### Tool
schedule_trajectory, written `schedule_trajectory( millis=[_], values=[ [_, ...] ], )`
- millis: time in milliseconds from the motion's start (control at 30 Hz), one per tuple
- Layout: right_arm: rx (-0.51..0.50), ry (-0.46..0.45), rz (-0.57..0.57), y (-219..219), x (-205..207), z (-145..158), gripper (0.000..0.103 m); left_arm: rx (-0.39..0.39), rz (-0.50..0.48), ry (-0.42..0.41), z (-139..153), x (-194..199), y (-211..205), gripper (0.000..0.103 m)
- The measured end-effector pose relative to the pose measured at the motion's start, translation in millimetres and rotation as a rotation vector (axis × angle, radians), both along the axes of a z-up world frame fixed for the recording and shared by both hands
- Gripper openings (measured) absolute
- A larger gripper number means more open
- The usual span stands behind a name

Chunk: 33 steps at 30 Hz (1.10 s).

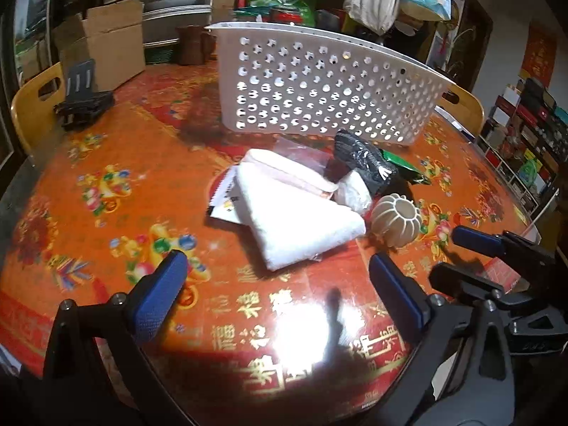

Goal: Organize soft objects
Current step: 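Grasp the folded white towel with the left tool while the right tool grasps the white ridged ball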

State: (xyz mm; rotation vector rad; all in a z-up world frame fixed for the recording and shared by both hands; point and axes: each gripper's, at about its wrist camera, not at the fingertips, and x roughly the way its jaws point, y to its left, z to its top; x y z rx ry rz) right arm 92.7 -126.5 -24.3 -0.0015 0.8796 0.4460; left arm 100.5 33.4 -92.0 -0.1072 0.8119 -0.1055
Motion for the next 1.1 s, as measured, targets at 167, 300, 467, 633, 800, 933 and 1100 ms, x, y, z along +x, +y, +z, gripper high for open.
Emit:
schedule_trajectory(
  millis=[167,300,467,633,800,933,1100],
  values=[
    [0.012,0.006,0.019,4.6,11.3,-3.7,0.069,0.011,-0.002,0.014,-5.8,12.8,-4.8,0.084],
    [0.013,0.007,0.022,8.9,19.0,-5.5,0.069,0.012,-0.007,0.020,-10.0,19.2,-7.8,0.079],
    [0.007,0.003,0.042,17.6,26.8,-7.9,0.065,0.039,-0.016,0.014,-11.9,23.3,-13.9,0.069],
    [0.005,0.012,0.065,25.8,33.5,-10.5,0.049,0.045,-0.034,0.004,-11.1,20.8,-18.7,0.053],
    [-0.010,0.006,0.078,32.4,34.2,-10.8,0.038,0.045,-0.044,-0.015,-9.0,15.8,-18.8,0.045],
    [-0.004,-0.002,0.082,30.5,31.8,-8.0,0.038,0.043,-0.043,-0.041,-2.4,8.2,-15.9,0.044],
    [0.005,-0.030,0.077,26.3,26.8,0.1,0.037,0.044,-0.039,-0.068,8.4,-1.3,-12.7,0.044]
  ],
)
